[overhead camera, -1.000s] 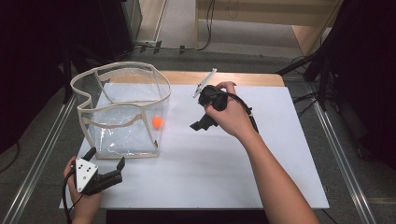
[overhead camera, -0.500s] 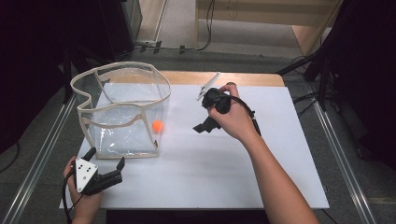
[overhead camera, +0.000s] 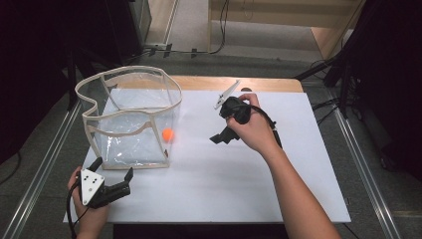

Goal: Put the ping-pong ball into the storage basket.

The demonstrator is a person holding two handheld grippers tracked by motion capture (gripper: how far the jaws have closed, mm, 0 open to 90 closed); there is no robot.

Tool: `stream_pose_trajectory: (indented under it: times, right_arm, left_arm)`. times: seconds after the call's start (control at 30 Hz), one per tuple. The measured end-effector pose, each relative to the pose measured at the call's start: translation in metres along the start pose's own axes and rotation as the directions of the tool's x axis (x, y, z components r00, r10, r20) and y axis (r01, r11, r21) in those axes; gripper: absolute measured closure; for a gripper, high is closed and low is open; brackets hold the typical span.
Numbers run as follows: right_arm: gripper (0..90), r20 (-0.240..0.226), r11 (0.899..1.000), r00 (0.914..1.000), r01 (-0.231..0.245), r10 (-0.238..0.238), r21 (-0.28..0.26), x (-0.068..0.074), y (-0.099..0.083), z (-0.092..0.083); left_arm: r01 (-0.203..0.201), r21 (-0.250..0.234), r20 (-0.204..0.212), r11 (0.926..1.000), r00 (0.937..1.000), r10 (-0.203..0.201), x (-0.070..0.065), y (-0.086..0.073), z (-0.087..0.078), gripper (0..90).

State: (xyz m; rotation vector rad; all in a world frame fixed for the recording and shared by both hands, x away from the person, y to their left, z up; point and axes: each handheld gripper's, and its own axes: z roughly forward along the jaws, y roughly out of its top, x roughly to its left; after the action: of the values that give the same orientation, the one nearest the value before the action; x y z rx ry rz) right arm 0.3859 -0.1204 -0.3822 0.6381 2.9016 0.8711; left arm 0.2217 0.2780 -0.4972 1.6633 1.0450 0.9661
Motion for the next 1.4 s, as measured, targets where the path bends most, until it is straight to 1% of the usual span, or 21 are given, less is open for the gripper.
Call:
stream_pose_trajectory:
  times: [0.13, 0.2, 0.27, 0.3, 0.33, 0.37, 0.6, 0.63, 0.73, 0.8, 0.83, 0.87, 0.9, 0.93, 1.03, 1.2, 1.23, 1.27, 1.3, 1.4]
  right_arm:
    - [0.0, 0.002, 1.000, 1.0000, 0.006, -0.006, -0.003, -0.001, -0.003, -0.001]
    - [0.0, 0.003, 1.000, 1.0000, -0.005, 0.005, 0.002, 0.000, -0.004, -0.002]
    - [0.0, 0.003, 1.000, 1.0000, -0.002, 0.002, -0.003, 0.000, -0.006, -0.001]
    - [0.0, 0.005, 1.000, 0.9999, -0.013, 0.013, 0.000, 0.000, -0.007, -0.002]
    - [0.0, 0.005, 1.000, 1.0000, -0.006, 0.006, -0.003, 0.000, -0.008, -0.002]
    - [0.0, 0.006, 1.000, 0.9999, -0.013, 0.013, -0.001, 0.000, -0.009, -0.003]
    - [0.0, 0.011, 1.000, 0.9998, -0.019, 0.019, -0.007, -0.001, -0.016, -0.007]
    - [0.0, 0.014, 1.000, 0.9995, -0.027, 0.027, 0.000, -0.001, -0.017, -0.008]
    - [0.0, 0.015, 1.000, 0.9997, -0.018, 0.018, -0.015, -0.001, -0.020, -0.008]
    - [0.0, 0.014, 1.000, 0.9996, -0.024, 0.024, -0.016, -0.001, -0.022, -0.009]
    - [0.0, 0.016, 1.000, 0.9997, -0.020, 0.020, -0.016, -0.001, -0.023, -0.009]
    - [0.0, 0.016, 0.999, 0.9994, -0.031, 0.031, -0.011, -0.001, -0.024, -0.010]
    - [0.0, 0.014, 1.000, 0.9996, -0.024, 0.024, -0.017, -0.001, -0.024, -0.009]
    - [0.0, 0.018, 0.999, 0.9993, -0.032, 0.032, -0.015, -0.001, -0.025, -0.010]
    - [0.0, 0.019, 0.999, 0.9994, -0.027, 0.028, -0.025, -0.001, -0.028, -0.011]
    - [0.0, 0.019, 0.999, 0.9988, -0.043, 0.044, -0.024, -0.001, -0.033, -0.011]
    - [0.0, 0.019, 0.999, 0.9991, -0.037, 0.037, -0.028, -0.002, -0.034, -0.011]
    - [0.0, 0.019, 0.999, 0.9988, -0.045, 0.045, -0.027, -0.001, -0.035, -0.011]
    - [0.0, 0.018, 0.999, 0.9990, -0.041, 0.042, -0.025, -0.002, -0.036, -0.011]
    - [0.0, 0.022, 0.998, 0.9984, -0.051, 0.052, -0.033, -0.002, -0.040, -0.012]
  left_arm:
    - [-0.002, 0.001, 0.001, 1.0000, 1.0000, 0.002, 0.000, 0.000, 0.000, 2.1]
    - [-0.001, 0.000, 0.001, 1.0000, 1.0000, 0.001, 0.000, 0.000, 0.000, 2.1]
    - [0.001, 0.000, 0.000, 1.0000, 1.0000, -0.001, 0.000, 0.000, 0.000, 2.1]
    - [0.002, 0.000, 0.000, 1.0000, 1.0000, -0.002, 0.000, 0.000, 0.000, 2.1]
    - [0.001, 0.000, -0.001, 1.0000, 1.0000, -0.001, 0.000, 0.000, 0.000, 2.1]
    - [0.001, -0.001, -0.001, 1.0000, 1.0000, -0.001, 0.000, 0.000, 0.000, 2.1]
    - [0.001, 0.000, -0.001, 1.0000, 1.0000, -0.001, 0.000, 0.000, 0.000, 2.1]
    - [0.001, -0.002, -0.001, 1.0000, 1.0000, -0.001, 0.000, 0.000, 0.000, 2.1]
    - [0.000, -0.002, -0.001, 1.0000, 1.0000, 0.000, 0.000, 0.000, 0.000, 2.1]
    - [-0.001, -0.002, -0.001, 1.0000, 1.0000, 0.001, 0.000, 0.000, 0.000, 2.1]
    - [0.000, -0.001, -0.001, 1.0000, 1.0000, 0.000, 0.000, 0.000, 0.000, 2.1]
    - [0.000, -0.002, -0.001, 1.0000, 1.0000, 0.000, 0.000, 0.000, 0.000, 2.1]
    - [0.001, -0.001, -0.002, 1.0000, 1.0000, -0.001, 0.000, 0.000, 0.000, 2.1]
    - [0.002, -0.001, -0.002, 1.0000, 1.0000, -0.002, 0.000, 0.000, 0.000, 2.1]
    - [0.000, -0.001, -0.002, 1.0000, 1.0000, 0.000, 0.000, 0.000, 0.000, 2.1]
    - [0.000, -0.001, -0.002, 1.0000, 1.0000, 0.000, 0.000, 0.000, 0.000, 2.1]
    - [0.000, -0.002, -0.003, 1.0000, 1.0000, 0.000, 0.000, 0.000, 0.000, 2.1]
    - [0.000, -0.001, -0.003, 1.0000, 1.0000, 0.000, 0.000, 0.000, 0.000, 2.1]
    - [-0.001, -0.001, -0.004, 1.0000, 1.0000, 0.001, 0.000, 0.000, 0.000, 2.1]
    - [-0.001, -0.001, -0.004, 1.0000, 1.0000, 0.001, 0.000, 0.000, 0.000, 2.2]
